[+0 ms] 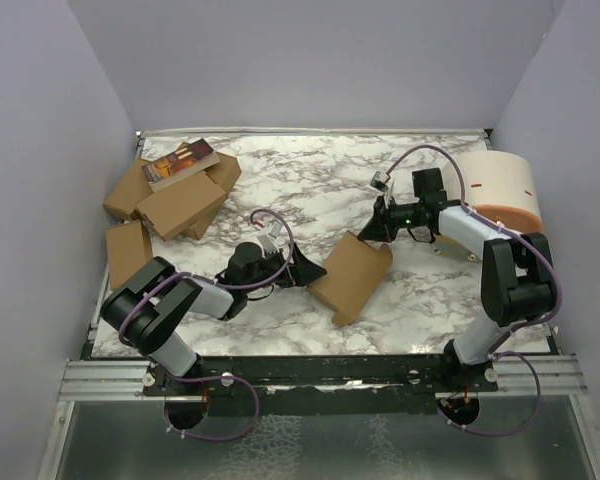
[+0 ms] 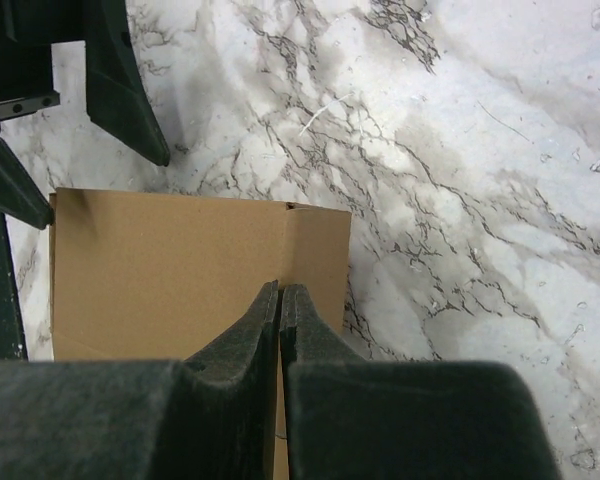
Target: Fold the paper box
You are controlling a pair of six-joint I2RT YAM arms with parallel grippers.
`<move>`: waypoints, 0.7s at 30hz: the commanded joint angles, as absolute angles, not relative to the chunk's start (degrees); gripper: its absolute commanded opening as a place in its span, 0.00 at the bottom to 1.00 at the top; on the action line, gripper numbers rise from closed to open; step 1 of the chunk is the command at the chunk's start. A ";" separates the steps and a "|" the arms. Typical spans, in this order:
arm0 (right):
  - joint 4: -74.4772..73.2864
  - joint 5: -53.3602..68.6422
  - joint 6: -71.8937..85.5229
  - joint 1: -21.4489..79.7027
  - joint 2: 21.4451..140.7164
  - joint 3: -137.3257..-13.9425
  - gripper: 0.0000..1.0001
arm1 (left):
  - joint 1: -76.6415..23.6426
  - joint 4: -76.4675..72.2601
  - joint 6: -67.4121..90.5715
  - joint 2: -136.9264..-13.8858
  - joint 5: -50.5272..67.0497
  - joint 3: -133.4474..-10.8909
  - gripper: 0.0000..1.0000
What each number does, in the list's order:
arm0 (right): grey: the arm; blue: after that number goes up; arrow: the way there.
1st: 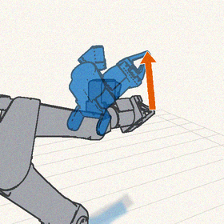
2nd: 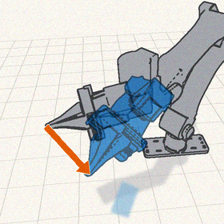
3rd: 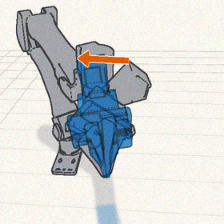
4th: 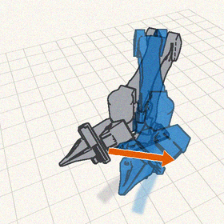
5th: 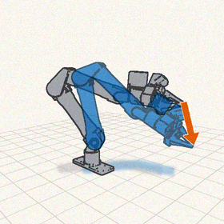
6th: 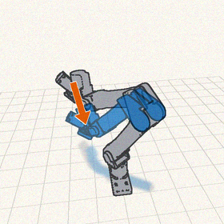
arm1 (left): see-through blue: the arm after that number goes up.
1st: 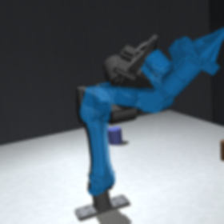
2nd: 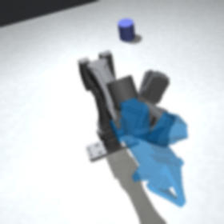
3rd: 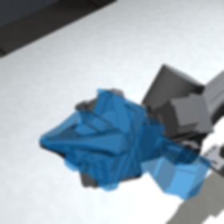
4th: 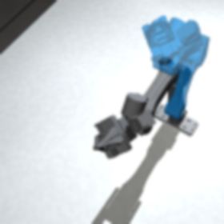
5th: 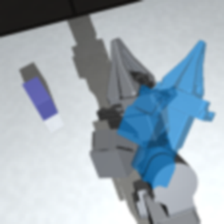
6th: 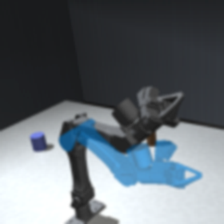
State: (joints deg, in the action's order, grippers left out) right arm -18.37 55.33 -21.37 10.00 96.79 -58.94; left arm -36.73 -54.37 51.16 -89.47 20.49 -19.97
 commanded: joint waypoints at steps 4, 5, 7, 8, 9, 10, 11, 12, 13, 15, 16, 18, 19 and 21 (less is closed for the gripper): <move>-12.52 60.12 -22.63 10.10 92.59 -56.55 0.01 | -36.56 -59.82 52.15 -93.47 26.50 -22.85 0.93; -12.43 60.45 -22.75 10.10 92.44 -56.44 0.01 | -36.56 -60.19 52.20 -93.98 26.87 -23.10 0.92; -12.35 60.91 -22.96 10.11 92.33 -56.27 0.01 | -36.57 -61.00 52.37 -95.06 27.54 -23.56 0.88; -12.24 61.07 -23.02 10.11 92.20 -56.19 0.01 | -36.56 -61.52 52.60 -95.56 28.08 -23.83 0.86; -12.12 61.37 -23.07 10.11 92.12 -56.04 0.01 | -36.56 -62.09 52.81 -96.07 28.57 -24.02 0.84; -12.01 61.61 -23.03 10.11 92.01 -55.93 0.01 | -36.56 -62.74 53.08 -96.59 28.97 -24.22 0.81; -11.96 61.81 -23.07 10.11 91.94 -55.86 0.01 | -36.56 -63.41 53.42 -96.80 29.62 -24.45 0.78; -11.92 61.98 -23.09 10.11 91.87 -55.82 0.01 | -36.56 -64.06 53.72 -98.06 30.22 -24.70 0.74; -11.95 62.15 -23.13 10.11 91.93 -55.81 0.01 | -36.56 -64.75 54.07 -98.88 30.77 -24.96 0.71; -11.95 62.50 -23.25 10.06 91.93 -55.73 0.01 | -36.56 -66.06 55.00 -100.07 31.40 -25.20 0.67; -11.95 62.61 -23.22 10.17 91.82 -55.72 0.01 | -36.56 -66.63 55.36 -100.44 31.61 -25.29 0.65; -11.95 62.74 -23.28 10.19 91.77 -55.72 0.01 | -36.56 -67.40 55.75 -101.07 31.95 -25.47 0.61; -12.03 62.80 -23.26 10.15 91.78 -55.72 0.01 | -36.56 -67.72 55.95 -101.21 32.09 -25.49 0.59; -12.04 62.97 -23.21 10.19 91.84 -55.77 0.01 | -36.56 -68.14 56.20 -101.33 32.35 -25.57 0.51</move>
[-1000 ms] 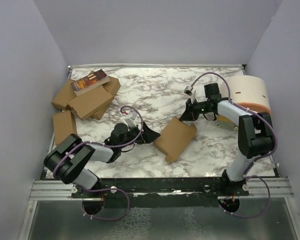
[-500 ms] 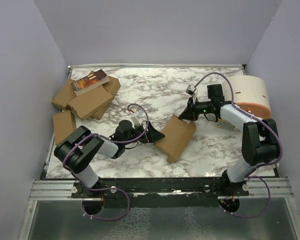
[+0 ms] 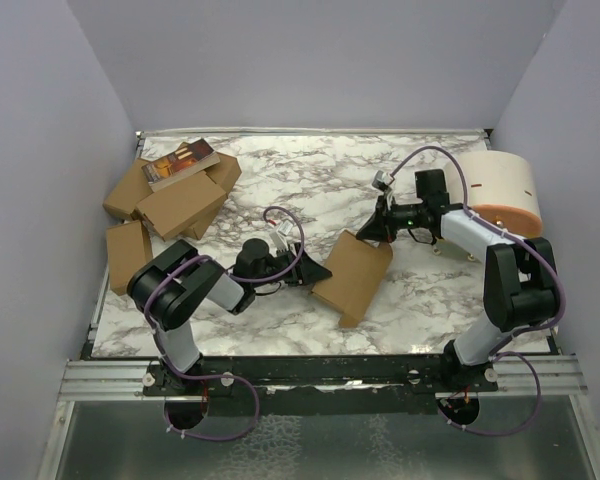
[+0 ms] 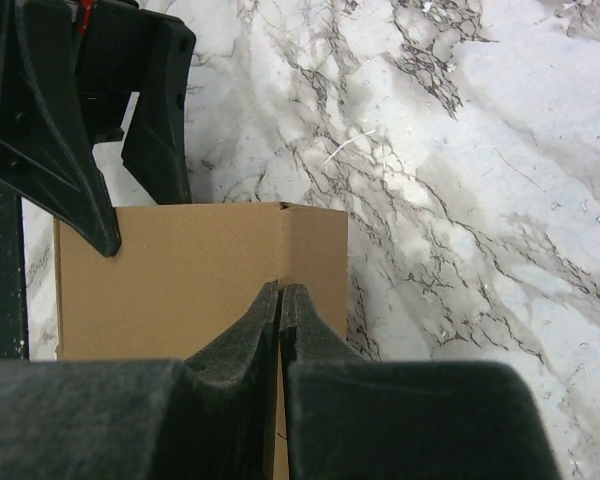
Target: Fold the paper box
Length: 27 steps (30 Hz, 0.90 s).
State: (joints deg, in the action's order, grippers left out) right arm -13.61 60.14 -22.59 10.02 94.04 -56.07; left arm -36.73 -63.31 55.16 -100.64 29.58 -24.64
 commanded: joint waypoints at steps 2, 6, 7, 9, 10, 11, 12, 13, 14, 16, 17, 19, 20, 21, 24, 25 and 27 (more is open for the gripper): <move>-12.13 63.25 -23.18 10.18 91.91 -55.75 0.01 | -36.56 -68.33 56.49 -101.25 32.52 -25.66 0.39; -13.03 63.25 -22.94 10.17 92.01 -56.54 0.05 | -36.49 -68.53 57.14 -100.97 32.39 -25.39 0.32; -13.73 63.02 -22.94 10.19 91.95 -57.04 0.11 | -36.48 -68.47 57.32 -100.78 32.30 -25.36 0.29; -15.39 62.35 -23.26 10.19 91.70 -58.34 0.26 | -36.11 -68.47 57.81 -100.28 32.14 -24.91 0.29; -16.29 62.01 -23.57 10.18 91.37 -59.06 0.32 | -35.78 -68.47 58.28 -99.89 32.14 -24.49 0.29; -17.41 61.77 -24.15 10.19 91.09 -59.90 0.38 | -35.36 -68.47 58.71 -99.60 32.13 -24.25 0.29; -18.57 61.66 -24.74 10.20 90.54 -60.68 0.42 | -34.95 -68.42 59.03 -99.19 32.17 -23.83 0.29; -19.54 61.62 -25.23 10.15 89.89 -61.37 0.47 | -34.36 -68.34 59.54 -98.82 32.29 -23.44 0.29; -20.27 61.49 -25.91 10.12 89.12 -61.96 0.50 | -33.76 -68.04 60.03 -98.39 32.34 -23.12 0.29; -22.00 61.15 -27.55 10.06 87.11 -62.98 0.55 | -32.25 -67.77 61.66 -97.62 32.57 -22.42 0.26; -22.69 61.21 -28.86 10.10 85.90 -63.44 0.57 | -31.59 -67.76 62.39 -97.57 32.91 -22.12 0.26; -24.93 62.96 -32.81 10.11 83.68 -64.11 0.61 | -30.37 -67.05 63.59 -95.50 33.44 -21.81 0.26; -26.17 64.52 -35.50 10.11 82.49 -64.20 0.64 | -29.85 -66.25 64.15 -94.86 33.69 -21.92 0.26; -27.75 66.45 -39.13 10.15 81.39 -64.09 0.69 | -29.35 -65.06 64.75 -94.34 33.89 -22.20 0.26; -35.70 73.22 -56.76 10.12 78.21 -62.78 0.93 | -28.26 -56.00 66.39 -92.69 34.42 -25.11 0.27; -39.24 74.99 -64.74 10.19 76.93 -61.89 0.99 | -27.94 -52.38 66.64 -92.13 34.53 -26.34 0.27; -46.02 77.14 -80.81 10.15 75.64 -60.11 1.00 | -27.50 -46.05 67.03 -90.99 34.19 -28.64 0.26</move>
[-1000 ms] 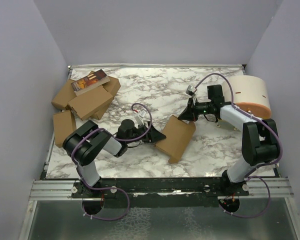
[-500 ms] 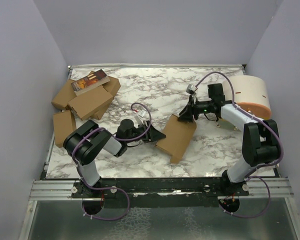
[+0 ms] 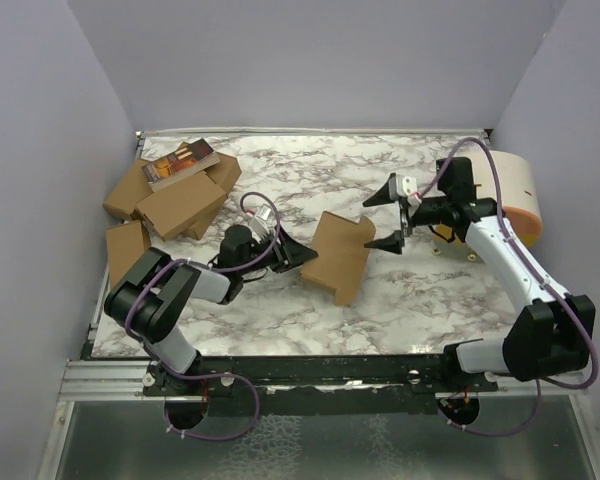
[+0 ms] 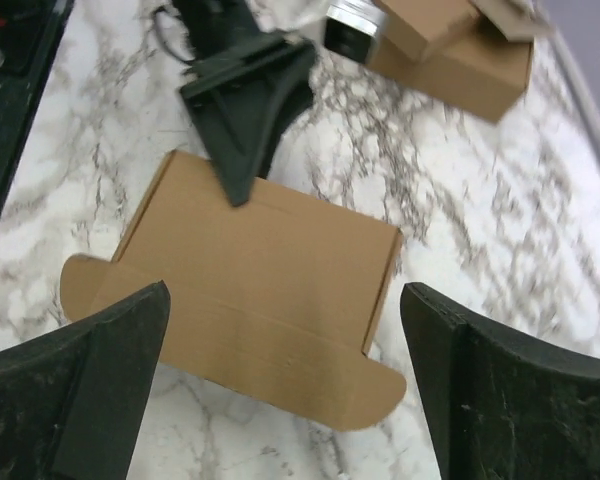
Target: Fold the paper box
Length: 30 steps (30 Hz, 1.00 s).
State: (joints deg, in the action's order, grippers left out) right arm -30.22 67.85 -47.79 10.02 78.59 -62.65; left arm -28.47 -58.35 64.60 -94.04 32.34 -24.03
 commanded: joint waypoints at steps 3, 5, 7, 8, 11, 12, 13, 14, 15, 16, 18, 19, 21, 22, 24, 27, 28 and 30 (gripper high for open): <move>-50.93 77.45 -93.83 10.20 75.47 -59.09 1.00 | -26.83 -37.44 68.12 -89.06 33.52 -31.83 0.26; -53.63 76.30 -99.77 10.18 75.89 -60.11 1.00 | -26.01 -33.84 69.56 -88.20 33.73 -33.33 0.26; -53.84 74.01 -101.63 10.19 75.66 -61.15 1.00 | -24.89 -30.28 71.31 -87.69 34.07 -34.63 0.26; -53.19 72.77 -102.28 10.20 75.16 -61.28 1.00 | -24.27 -29.32 72.32 -87.57 34.61 -34.99 0.26; -48.64 68.59 -102.43 10.32 73.22 -59.94 1.00 | -22.57 -32.09 78.27 -87.24 36.46 -34.52 0.26; -47.25 67.00 -102.63 10.44 72.87 -59.50 1.00 | -22.17 -32.95 79.97 -87.07 37.00 -34.43 0.26; -45.97 65.61 -102.65 10.60 72.70 -59.08 1.00 | -21.89 -33.42 81.31 -86.88 37.51 -34.52 0.27; -44.56 64.51 -102.45 10.70 72.60 -58.67 1.00 | -21.73 -33.79 82.54 -86.78 37.95 -34.72 0.27; -42.67 63.29 -101.75 10.95 72.48 -58.06 1.00 | -21.57 -33.75 83.59 -86.71 38.31 -35.05 0.27; -39.38 61.81 -99.79 11.47 72.36 -57.22 1.00 | -21.47 -33.67 84.90 -86.55 38.40 -35.26 0.28; -33.41 59.09 -96.77 12.49 72.14 -55.78 1.00 | -21.45 -34.08 87.12 -86.40 38.57 -35.67 0.28; -30.89 58.12 -95.94 13.01 72.11 -55.11 1.00 | -21.45 -34.01 87.82 -86.40 39.04 -36.09 0.29; -27.01 55.86 -95.41 14.56 72.25 -53.75 1.00 | -21.45 -33.65 88.56 -86.60 39.72 -37.03 0.29; -24.78 54.94 -95.67 15.33 72.37 -52.87 1.00 | -21.45 -33.52 88.93 -86.65 40.06 -37.44 0.29; -21.30 53.97 -95.78 16.40 72.42 -51.08 1.00 | -21.42 -33.64 89.71 -87.00 40.73 -38.12 0.29; -15.14 53.53 -94.73 17.19 72.39 -48.18 1.00 | -21.36 -35.51 91.35 -87.89 41.94 -38.32 0.29; -13.31 53.53 -94.39 17.36 72.36 -47.34 1.00 | -21.40 -36.38 92.05 -88.23 42.31 -38.26 0.29; -8.79 53.33 -92.75 17.79 72.38 -45.64 1.00 | -21.38 -38.37 93.45 -88.79 42.82 -37.91 0.29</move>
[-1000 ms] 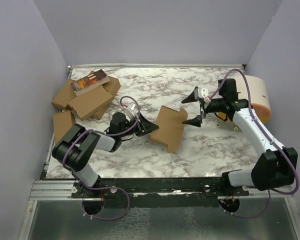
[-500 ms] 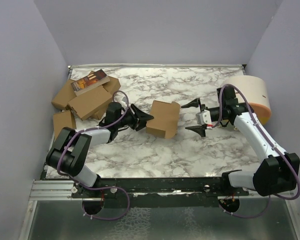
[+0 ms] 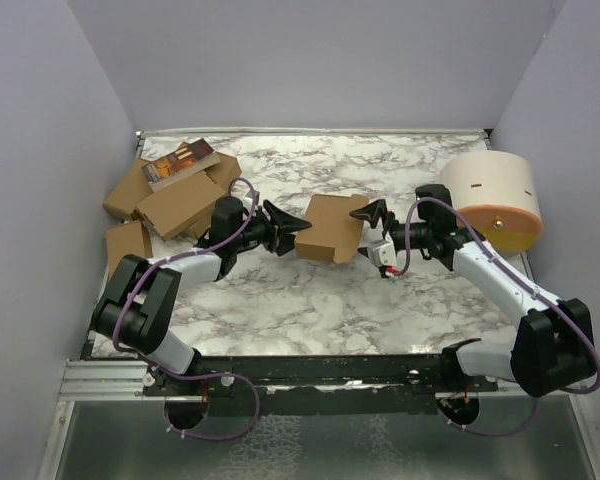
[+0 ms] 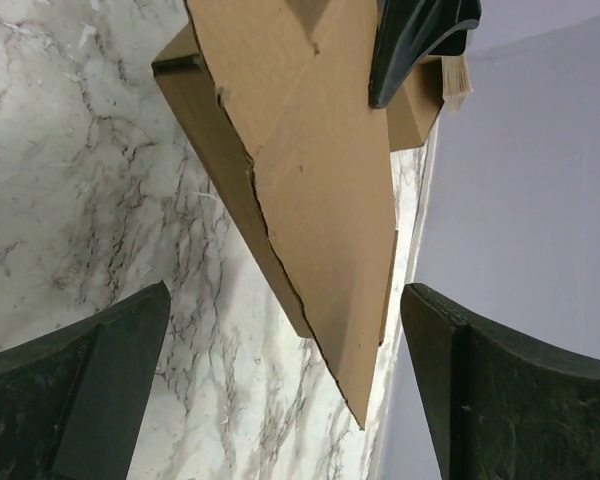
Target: Fold the paper box
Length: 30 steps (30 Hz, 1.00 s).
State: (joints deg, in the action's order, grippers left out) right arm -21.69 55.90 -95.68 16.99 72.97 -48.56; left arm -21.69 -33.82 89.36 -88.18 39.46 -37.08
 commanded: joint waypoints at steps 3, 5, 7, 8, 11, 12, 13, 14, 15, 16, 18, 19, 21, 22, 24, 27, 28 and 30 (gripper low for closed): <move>-2.26 51.76 -90.44 18.87 72.89 -43.70 1.00 | -21.37 -39.96 94.46 -89.27 43.28 -37.75 0.29; 0.88 50.83 -89.14 19.58 73.64 -43.08 1.00 | -21.36 -40.20 94.46 -89.42 43.29 -37.87 0.29; 3.87 50.11 -88.05 20.50 74.27 -42.50 0.99 | -21.42 -40.48 94.63 -89.53 43.33 -37.95 0.29; 5.38 49.79 -87.39 20.95 74.61 -42.22 0.99 | -21.38 -40.67 94.75 -89.62 43.32 -37.97 0.29; 9.46 49.03 -86.55 22.23 75.58 -40.68 0.97 | -21.49 -41.61 95.41 -89.91 43.41 -37.89 0.29; 10.48 49.18 -86.39 22.46 75.85 -40.16 0.96 | -21.45 -41.96 95.58 -89.97 43.47 -37.88 0.30; 11.43 49.45 -86.25 22.75 76.00 -39.65 0.94 | -21.45 -42.28 95.78 -89.97 43.50 -37.88 0.30; 12.51 49.48 -86.16 23.01 76.12 -38.84 0.94 | -21.45 -42.51 95.90 -90.00 43.56 -37.88 0.30; 14.01 49.55 -85.56 23.29 76.27 -38.21 0.92 | -21.45 -42.89 95.98 -90.00 43.59 -37.85 0.30; 15.47 49.64 -84.83 23.48 76.42 -37.72 0.91 | -21.45 -42.95 96.13 -90.00 43.59 -37.80 0.30; 18.01 49.52 -83.05 23.86 76.91 -37.25 0.85 | -21.45 -43.09 96.25 -90.07 43.59 -37.64 0.30; 18.99 49.42 -82.30 24.02 77.17 -37.19 0.82 | -21.47 -43.14 96.33 -89.96 43.55 -37.54 0.31; 19.94 49.04 -81.78 24.23 77.40 -37.24 0.78 | -21.45 -43.44 96.53 -89.96 43.38 -37.29 0.31; 20.33 48.92 -81.48 24.32 77.45 -37.22 0.75 | -21.45 -43.72 96.71 -89.92 43.37 -37.16 0.32; 21.31 48.68 -80.74 24.35 77.43 -36.87 0.69 | -21.45 -44.82 97.24 -89.83 43.26 -36.86 0.33; 22.34 48.43 -79.48 24.35 77.34 -36.60 0.60 | -21.45 -45.74 97.53 -89.78 43.07 -36.45 0.35; 22.33 48.49 -79.17 24.35 77.34 -36.62 0.58 | -21.45 -45.97 97.53 -89.79 43.01 -36.40 0.36; 22.28 48.64 -78.72 24.35 77.21 -36.67 0.52 | -21.45 -47.03 97.86 -89.76 42.99 -36.09 0.38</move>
State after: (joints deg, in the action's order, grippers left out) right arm 18.76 49.89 -81.36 23.94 77.08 -37.32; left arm -21.69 -42.37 96.84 -89.91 42.04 -36.97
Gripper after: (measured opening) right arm 0.583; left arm 0.500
